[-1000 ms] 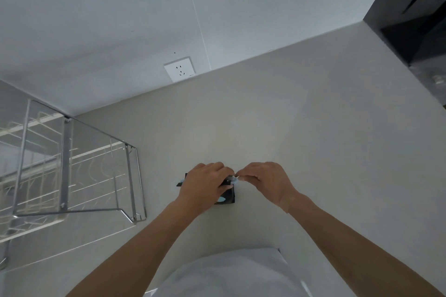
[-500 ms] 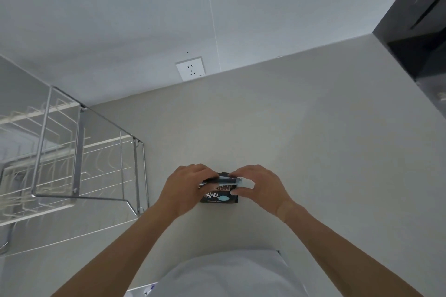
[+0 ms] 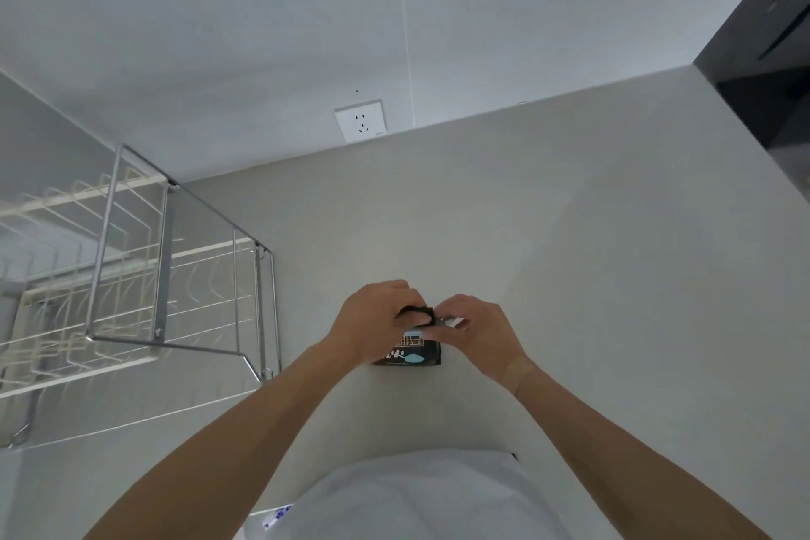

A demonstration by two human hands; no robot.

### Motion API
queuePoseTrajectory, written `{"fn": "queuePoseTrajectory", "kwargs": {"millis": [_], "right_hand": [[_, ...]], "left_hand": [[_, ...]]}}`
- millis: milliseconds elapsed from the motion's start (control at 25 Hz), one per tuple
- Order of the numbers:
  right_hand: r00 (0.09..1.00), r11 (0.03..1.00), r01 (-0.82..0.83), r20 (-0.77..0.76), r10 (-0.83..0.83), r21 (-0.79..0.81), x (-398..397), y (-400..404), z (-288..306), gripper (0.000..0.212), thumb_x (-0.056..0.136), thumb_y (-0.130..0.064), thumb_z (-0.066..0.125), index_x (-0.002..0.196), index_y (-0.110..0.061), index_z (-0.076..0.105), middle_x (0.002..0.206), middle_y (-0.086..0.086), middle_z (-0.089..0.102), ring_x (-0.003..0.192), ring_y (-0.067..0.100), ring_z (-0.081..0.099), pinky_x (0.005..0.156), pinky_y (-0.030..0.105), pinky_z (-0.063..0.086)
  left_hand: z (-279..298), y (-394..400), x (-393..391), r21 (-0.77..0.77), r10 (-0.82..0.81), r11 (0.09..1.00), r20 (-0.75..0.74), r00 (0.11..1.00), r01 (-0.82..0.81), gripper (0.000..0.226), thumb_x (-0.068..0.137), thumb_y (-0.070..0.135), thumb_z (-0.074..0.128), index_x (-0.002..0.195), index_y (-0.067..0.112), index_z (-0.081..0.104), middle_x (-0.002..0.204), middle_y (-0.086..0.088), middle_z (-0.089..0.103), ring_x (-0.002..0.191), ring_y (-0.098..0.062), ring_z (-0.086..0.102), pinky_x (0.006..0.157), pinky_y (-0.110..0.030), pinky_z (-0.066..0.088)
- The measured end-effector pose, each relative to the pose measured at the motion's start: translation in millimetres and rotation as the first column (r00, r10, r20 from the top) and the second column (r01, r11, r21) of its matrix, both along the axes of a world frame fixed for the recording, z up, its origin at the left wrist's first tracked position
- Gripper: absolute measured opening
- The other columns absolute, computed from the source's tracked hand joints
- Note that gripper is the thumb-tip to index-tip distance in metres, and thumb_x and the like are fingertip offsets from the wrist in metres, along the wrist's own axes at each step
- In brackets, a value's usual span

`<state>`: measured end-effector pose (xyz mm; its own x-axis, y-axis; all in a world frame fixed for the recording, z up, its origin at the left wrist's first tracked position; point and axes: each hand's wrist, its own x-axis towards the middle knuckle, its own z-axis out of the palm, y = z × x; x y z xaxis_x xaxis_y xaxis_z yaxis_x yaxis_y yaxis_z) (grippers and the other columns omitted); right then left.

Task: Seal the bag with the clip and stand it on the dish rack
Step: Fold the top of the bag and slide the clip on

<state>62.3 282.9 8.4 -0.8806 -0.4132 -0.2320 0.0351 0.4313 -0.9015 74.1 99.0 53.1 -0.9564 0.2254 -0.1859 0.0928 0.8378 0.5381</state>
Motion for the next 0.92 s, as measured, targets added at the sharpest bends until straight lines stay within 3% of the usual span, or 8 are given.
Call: {"fn": "queuePoseTrajectory", "kwargs": {"millis": [200, 320, 400, 560, 680, 800, 920], "right_hand": [[0.996, 1.0, -0.01, -0.09, 0.012, 0.025, 3.0, 5.7, 0.5, 0.022, 0.071, -0.04, 0.079, 0.069, -0.053, 0.06, 0.078, -0.02, 0.063, 0.084, 0.004, 0.056, 0.068, 0.014, 0.037], [0.99, 0.998, -0.054, -0.133, 0.056, 0.017, 5.4, 15.9, 4.2, 0.025, 0.072, -0.036, 0.079, 0.071, -0.052, 0.059, 0.08, -0.019, 0.06, 0.087, 0.008, 0.056, 0.074, 0.021, 0.042], [0.989, 0.997, -0.072, -0.124, 0.076, 0.039, 6.9, 20.3, 5.0, 0.021, 0.073, -0.034, 0.079, 0.075, -0.046, 0.062, 0.083, -0.017, 0.059, 0.089, 0.013, 0.056, 0.078, 0.028, 0.046], [0.991, 0.995, -0.052, -0.121, 0.062, 0.084, 18.6, 26.8, 0.4, 0.012, 0.076, -0.031, 0.078, 0.082, -0.035, 0.068, 0.088, -0.016, 0.057, 0.091, 0.012, 0.054, 0.08, 0.031, 0.047], [0.975, 0.984, -0.024, -0.215, 0.063, 0.177, 15.0, 26.9, 3.4, 0.015, 0.074, -0.033, 0.078, 0.088, -0.03, 0.072, 0.095, -0.012, 0.062, 0.092, 0.013, 0.054, 0.079, 0.029, 0.047], [0.931, 0.966, -0.064, -0.335, 0.149, 0.25, 11.3, 18.6, 12.2, 0.021, 0.072, -0.036, 0.08, 0.091, -0.027, 0.074, 0.096, -0.008, 0.069, 0.089, 0.017, 0.057, 0.078, 0.031, 0.045], [0.898, 0.949, -0.117, -0.377, 0.227, 0.293, 7.4, 11.4, 18.6, 0.014, 0.076, -0.032, 0.076, 0.09, -0.027, 0.075, 0.092, -0.008, 0.071, 0.085, 0.017, 0.058, 0.074, 0.027, 0.039]], "left_hand": [[2.9, 2.5, 6.1, 0.041, -0.017, 0.999, -0.065, 0.998, 0.019, 0.011, 0.088, 0.027, 0.062, 0.084, 0.022, 0.071, 0.076, 0.008, 0.061, 0.069, -0.007, 0.052, 0.06, -0.026, 0.041], [2.6, 9.6, 17.9, 0.136, 0.03, 0.991, -0.113, 0.993, -0.015, 0.007, 0.085, 0.019, 0.066, 0.08, 0.019, 0.071, 0.071, 0.013, 0.055, 0.065, 0.001, 0.048, 0.058, -0.011, 0.033], [1.5, 14.4, 23.2, 0.179, 0.072, 0.983, -0.124, 0.99, -0.049, 0.006, 0.083, 0.016, 0.068, 0.078, 0.018, 0.071, 0.07, 0.015, 0.052, 0.064, 0.005, 0.047, 0.057, -0.01, 0.033], [-3.4, 20.8, 29.1, 0.057, -0.022, 0.998, -0.158, 0.987, 0.031, 0.008, 0.086, 0.023, 0.065, 0.081, 0.019, 0.07, 0.074, 0.009, 0.061, 0.066, -0.008, 0.051, 0.059, -0.022, 0.034], [-2.9, 23.6, 26.6, -0.036, -0.108, 0.994, -0.249, 0.963, 0.102, 0.007, 0.086, 0.027, 0.067, 0.087, 0.02, 0.069, 0.077, 0.004, 0.066, 0.067, -0.016, 0.056, 0.062, -0.023, 0.034], [-1.3, 16.0, 28.9, -0.006, -0.061, 0.998, -0.251, 0.966, 0.061, 0.012, 0.083, 0.03, 0.07, 0.091, 0.022, 0.066, 0.08, 0.006, 0.068, 0.069, -0.015, 0.058, 0.064, -0.023, 0.039], [-5.8, -10.6, 44.0, 0.047, 0.059, 0.998, -0.204, 0.977, -0.05, 0.015, 0.08, 0.029, 0.074, 0.093, 0.024, 0.067, 0.086, 0.008, 0.069, 0.076, -0.013, 0.058, 0.068, -0.028, 0.045]]}}
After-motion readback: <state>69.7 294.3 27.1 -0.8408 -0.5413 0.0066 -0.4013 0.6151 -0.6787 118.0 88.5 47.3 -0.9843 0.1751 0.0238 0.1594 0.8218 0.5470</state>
